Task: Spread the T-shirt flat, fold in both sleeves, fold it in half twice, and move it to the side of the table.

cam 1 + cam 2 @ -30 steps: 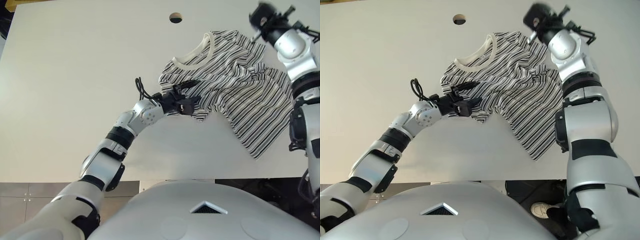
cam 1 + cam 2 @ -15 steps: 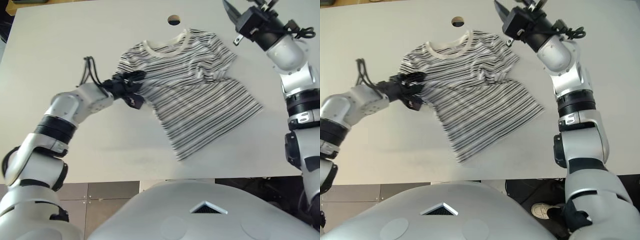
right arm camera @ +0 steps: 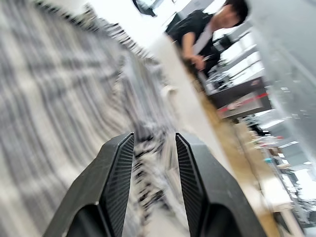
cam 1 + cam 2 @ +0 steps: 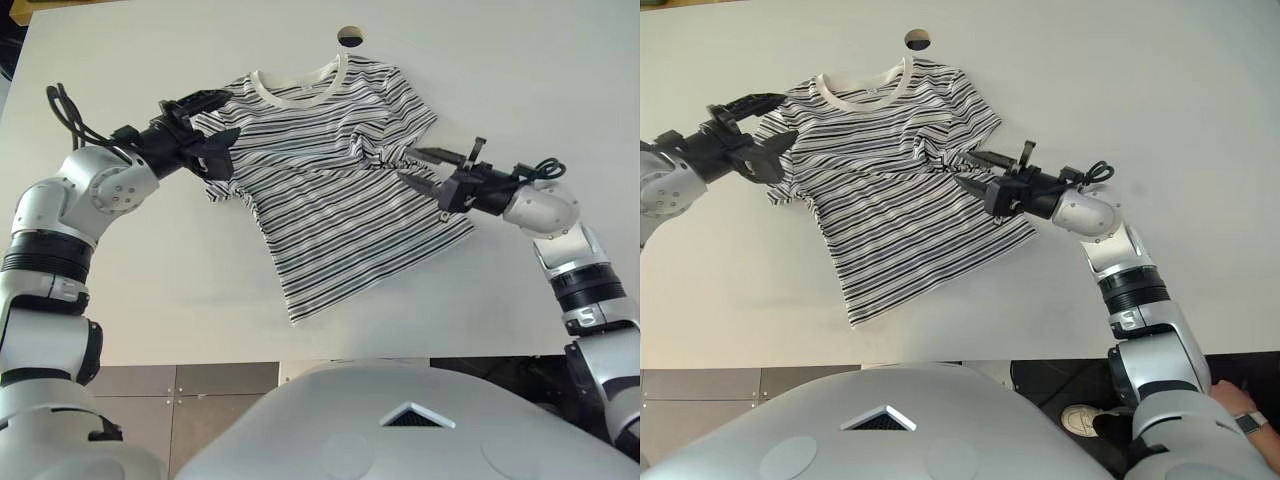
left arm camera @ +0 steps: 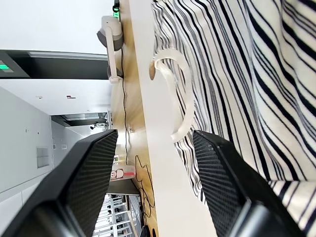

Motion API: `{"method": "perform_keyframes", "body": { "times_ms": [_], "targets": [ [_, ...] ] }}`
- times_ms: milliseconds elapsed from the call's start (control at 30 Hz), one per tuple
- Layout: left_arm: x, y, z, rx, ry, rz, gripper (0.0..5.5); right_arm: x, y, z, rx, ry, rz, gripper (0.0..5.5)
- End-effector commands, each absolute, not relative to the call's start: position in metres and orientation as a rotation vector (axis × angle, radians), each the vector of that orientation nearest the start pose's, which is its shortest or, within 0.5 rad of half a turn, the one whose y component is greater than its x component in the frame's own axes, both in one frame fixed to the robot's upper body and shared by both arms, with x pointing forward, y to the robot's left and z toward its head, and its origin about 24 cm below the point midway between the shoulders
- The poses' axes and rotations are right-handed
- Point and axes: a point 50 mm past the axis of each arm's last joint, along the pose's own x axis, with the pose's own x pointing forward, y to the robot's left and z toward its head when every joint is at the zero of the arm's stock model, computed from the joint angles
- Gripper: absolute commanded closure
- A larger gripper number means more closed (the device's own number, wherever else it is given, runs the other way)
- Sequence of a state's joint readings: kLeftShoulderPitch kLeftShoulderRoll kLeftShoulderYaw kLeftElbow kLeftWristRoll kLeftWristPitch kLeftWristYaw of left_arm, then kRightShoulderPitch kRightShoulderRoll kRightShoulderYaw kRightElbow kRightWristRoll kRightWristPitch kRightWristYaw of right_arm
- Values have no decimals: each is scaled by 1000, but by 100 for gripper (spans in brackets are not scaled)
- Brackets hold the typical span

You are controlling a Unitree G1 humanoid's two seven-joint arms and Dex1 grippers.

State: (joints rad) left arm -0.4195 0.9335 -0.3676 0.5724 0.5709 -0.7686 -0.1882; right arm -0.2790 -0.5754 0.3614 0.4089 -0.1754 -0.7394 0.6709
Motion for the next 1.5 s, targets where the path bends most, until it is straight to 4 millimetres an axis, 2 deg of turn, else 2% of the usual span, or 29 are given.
{"method": "perform_keyframes", "body": {
  "times_ms": [33,100,200,333,433,500,600,700,767,900,967,1067,1200,1233,1333,1500],
  "targets": [
    [278,260,89,1462,-165,-844,269,250,-173,32,-979,-114,1231,396],
    [275,250,94,1387,-216,-853,269,244,-181,21,-1036,-16,1293,396],
    [275,242,102,1269,-257,-830,269,224,-190,8,-1036,140,1440,396],
    [279,243,112,1118,-249,-746,269,184,-192,10,-960,274,1684,396],
    [286,263,114,986,-142,-559,269,164,-185,27,-841,293,1784,396],
    [285,279,111,879,-56,-469,269,159,-182,36,-792,292,1805,396],
    [279,296,105,663,42,-373,269,167,-183,47,-834,262,1750,396],
    [273,300,100,567,95,-354,269,182,-184,57,-885,188,1656,396],
    [268,301,90,509,142,-362,269,194,-184,73,-872,103,1586,396],
    [252,301,63,362,266,-377,269,222,-184,119,-723,-88,1458,396],
    [247,301,50,221,350,-390,269,227,-183,127,-667,-136,1431,396],
    [240,306,32,53,476,-374,269,224,-179,122,-650,-140,1439,396],
    [237,308,21,-62,539,-346,269,223,-176,118,-645,-141,1446,396],
    [237,308,18,-89,551,-340,288,223,-176,118,-644,-143,1445,396],
    [237,298,8,-163,585,-352,328,224,-175,115,-643,-142,1443,396],
    [239,282,-1,-296,612,-390,333,223,-175,110,-645,-130,1438,396]
  ]
}}
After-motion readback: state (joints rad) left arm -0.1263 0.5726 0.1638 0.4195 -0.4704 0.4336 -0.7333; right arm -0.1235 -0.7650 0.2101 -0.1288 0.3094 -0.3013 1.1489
